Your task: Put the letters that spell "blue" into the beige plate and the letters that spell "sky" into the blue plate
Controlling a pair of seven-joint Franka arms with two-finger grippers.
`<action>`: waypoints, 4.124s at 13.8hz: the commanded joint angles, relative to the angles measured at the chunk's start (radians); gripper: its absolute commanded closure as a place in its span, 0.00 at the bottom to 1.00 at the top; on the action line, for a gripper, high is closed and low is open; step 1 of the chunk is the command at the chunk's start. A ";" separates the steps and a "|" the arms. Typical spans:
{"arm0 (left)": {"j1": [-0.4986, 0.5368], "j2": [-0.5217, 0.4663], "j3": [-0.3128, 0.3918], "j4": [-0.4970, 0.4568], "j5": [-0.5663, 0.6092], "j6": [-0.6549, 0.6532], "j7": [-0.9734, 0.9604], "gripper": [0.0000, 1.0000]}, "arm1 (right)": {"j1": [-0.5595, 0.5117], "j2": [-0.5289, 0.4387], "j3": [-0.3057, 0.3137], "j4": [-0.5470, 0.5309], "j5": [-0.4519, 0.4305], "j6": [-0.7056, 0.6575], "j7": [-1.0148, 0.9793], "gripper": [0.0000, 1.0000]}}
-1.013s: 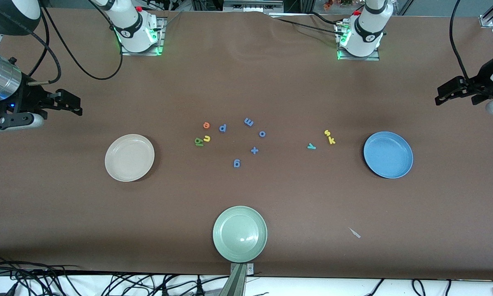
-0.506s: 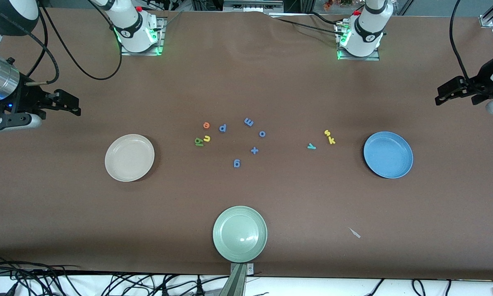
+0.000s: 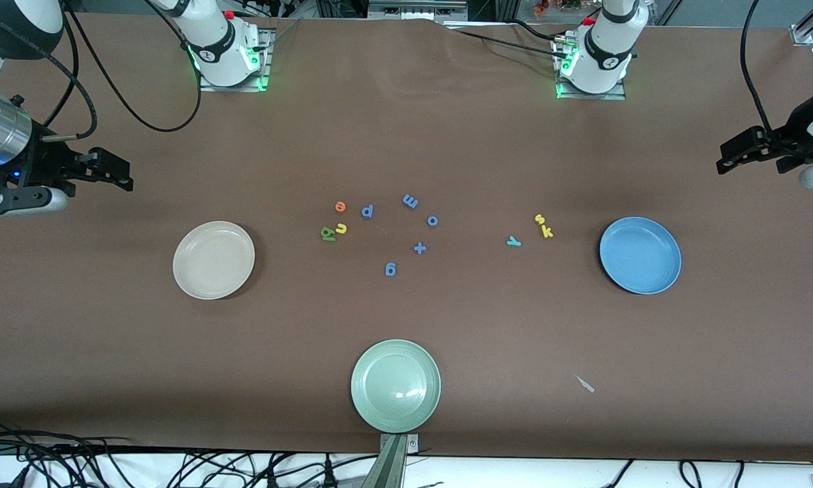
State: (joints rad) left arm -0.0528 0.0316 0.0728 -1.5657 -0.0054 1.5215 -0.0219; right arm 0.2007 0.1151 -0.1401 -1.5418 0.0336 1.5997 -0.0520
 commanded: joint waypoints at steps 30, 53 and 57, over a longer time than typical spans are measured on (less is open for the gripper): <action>-0.041 0.254 -0.277 -0.741 -0.119 1.037 -0.598 0.10 | -0.006 0.014 -0.001 0.029 -0.009 -0.017 0.007 0.00; -0.047 0.364 -0.268 -0.732 0.140 1.115 -0.677 0.47 | 0.137 0.149 0.022 -0.082 0.019 0.208 0.193 0.00; -0.047 0.370 -0.271 -0.731 0.238 1.117 -0.773 0.62 | 0.212 0.241 0.030 -0.099 0.022 0.304 0.283 0.00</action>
State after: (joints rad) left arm -0.1027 0.3963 -0.1958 -2.3037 0.1759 2.6325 -0.7438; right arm 0.3949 0.3195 -0.1089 -1.6381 0.0431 1.8616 0.1863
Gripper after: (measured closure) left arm 0.537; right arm 0.000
